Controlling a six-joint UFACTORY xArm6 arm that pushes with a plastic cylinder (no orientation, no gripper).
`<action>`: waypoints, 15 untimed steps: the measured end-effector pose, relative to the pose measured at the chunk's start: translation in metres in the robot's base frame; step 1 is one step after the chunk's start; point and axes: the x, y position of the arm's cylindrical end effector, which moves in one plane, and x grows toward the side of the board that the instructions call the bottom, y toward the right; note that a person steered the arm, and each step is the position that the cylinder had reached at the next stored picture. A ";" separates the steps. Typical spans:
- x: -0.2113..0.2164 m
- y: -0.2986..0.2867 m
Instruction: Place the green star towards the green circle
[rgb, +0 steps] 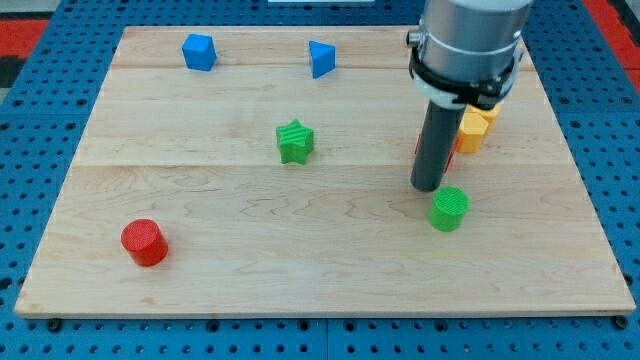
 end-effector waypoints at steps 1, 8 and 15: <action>0.021 0.025; -0.081 -0.245; -0.029 -0.032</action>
